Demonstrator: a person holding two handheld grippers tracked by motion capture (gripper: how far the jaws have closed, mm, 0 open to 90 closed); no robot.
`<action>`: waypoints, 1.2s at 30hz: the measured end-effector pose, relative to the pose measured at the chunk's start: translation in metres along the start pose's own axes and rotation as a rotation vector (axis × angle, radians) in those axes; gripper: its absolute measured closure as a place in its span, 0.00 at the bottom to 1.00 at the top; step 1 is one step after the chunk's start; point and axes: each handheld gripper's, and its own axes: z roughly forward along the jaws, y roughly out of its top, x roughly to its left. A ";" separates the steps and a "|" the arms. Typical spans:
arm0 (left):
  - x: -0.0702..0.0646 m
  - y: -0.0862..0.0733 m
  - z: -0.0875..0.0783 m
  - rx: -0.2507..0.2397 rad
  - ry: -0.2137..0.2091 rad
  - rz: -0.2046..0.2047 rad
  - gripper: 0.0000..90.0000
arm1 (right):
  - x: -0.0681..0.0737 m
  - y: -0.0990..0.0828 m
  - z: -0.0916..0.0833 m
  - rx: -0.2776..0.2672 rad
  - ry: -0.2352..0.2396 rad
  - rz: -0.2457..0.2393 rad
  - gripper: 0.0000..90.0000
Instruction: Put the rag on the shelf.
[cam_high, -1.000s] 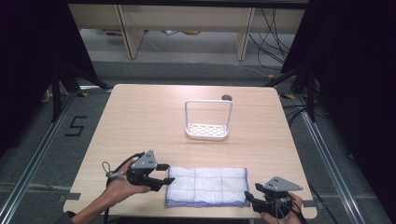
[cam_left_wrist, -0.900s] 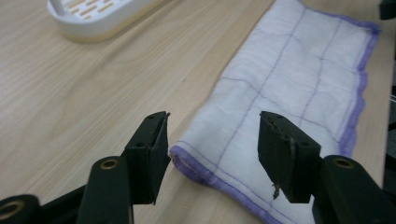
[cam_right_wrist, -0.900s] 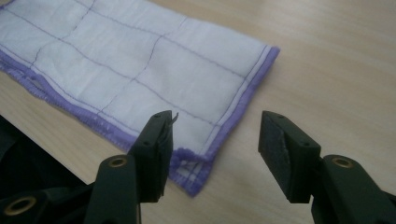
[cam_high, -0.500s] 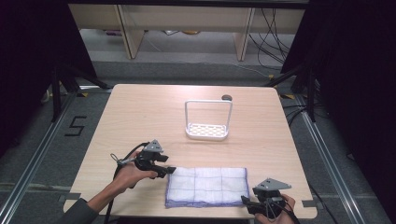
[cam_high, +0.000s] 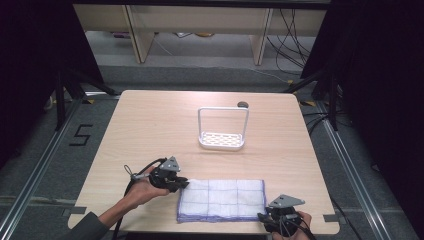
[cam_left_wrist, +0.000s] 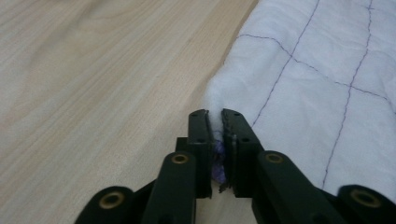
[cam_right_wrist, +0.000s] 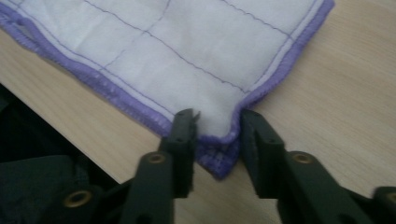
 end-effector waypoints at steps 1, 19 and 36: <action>-0.002 -0.001 0.000 -0.002 -0.004 0.003 0.94 | -0.001 -0.001 0.000 -0.004 0.022 -0.001 0.86; -0.083 -0.043 -0.039 -0.079 -0.143 -0.023 0.94 | -0.035 0.077 0.028 0.025 -0.019 -0.163 0.97; -0.095 -0.027 -0.035 -0.126 -0.190 -0.053 0.65 | -0.046 0.134 0.085 -0.019 -0.029 -0.159 0.80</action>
